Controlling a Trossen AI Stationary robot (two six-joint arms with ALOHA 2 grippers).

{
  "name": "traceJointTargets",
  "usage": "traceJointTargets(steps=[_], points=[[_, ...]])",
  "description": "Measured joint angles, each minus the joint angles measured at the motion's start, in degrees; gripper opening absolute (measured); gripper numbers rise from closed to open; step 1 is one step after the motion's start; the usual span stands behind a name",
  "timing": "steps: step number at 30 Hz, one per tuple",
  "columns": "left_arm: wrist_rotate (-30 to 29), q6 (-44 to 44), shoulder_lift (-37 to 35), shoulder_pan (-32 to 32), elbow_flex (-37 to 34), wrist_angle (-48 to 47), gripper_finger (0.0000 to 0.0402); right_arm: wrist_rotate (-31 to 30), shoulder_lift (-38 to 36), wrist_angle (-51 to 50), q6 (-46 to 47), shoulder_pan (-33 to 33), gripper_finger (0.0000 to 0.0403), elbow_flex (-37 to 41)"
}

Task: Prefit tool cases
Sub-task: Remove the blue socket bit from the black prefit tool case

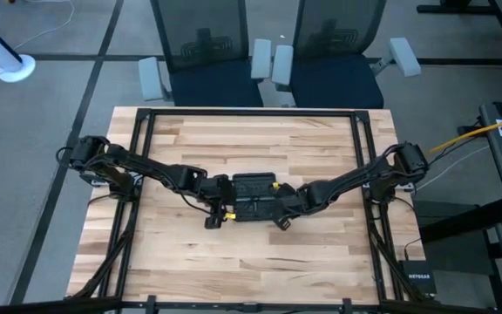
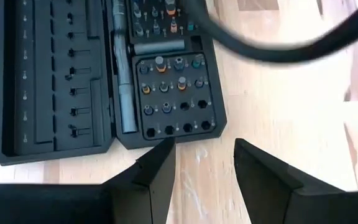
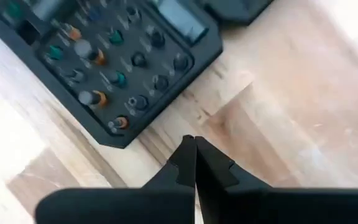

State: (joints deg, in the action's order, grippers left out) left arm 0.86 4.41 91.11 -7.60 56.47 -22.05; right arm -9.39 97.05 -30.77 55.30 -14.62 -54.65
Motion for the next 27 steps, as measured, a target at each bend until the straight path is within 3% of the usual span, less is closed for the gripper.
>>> traceJointTargets(steps=[3,8,12,15,21,27], points=[[0.0,-0.5,0.0,0.0,0.0,0.9,0.0153,-3.4,-1.1,5.9,-2.4,0.0,0.0,0.0],[0.0,-2.2,0.0,0.0,0.0,1.0,0.0153,-3.9,-0.5,21.0,-7.6,0.1,0.0,0.0],[0.0,-3.3,0.0,0.0,0.0,3.5,0.0153,-4.3,-0.4,22.8,-7.8,0.4,0.0,0.6],[0.1,-3.7,0.0,0.0,0.0,5.4,0.0153,-2.2,-0.8,31.4,-6.0,0.5,0.0,6.5],[0.1,-5.9,0.1,0.0,0.0,5.7,0.0153,-0.2,-1.1,60.1,1.3,0.4,0.0,20.2],[-1.0,-6.4,0.4,0.0,0.0,7.1,0.0153,0.1,-1.1,58.3,-1.8,0.4,0.0,19.9]])
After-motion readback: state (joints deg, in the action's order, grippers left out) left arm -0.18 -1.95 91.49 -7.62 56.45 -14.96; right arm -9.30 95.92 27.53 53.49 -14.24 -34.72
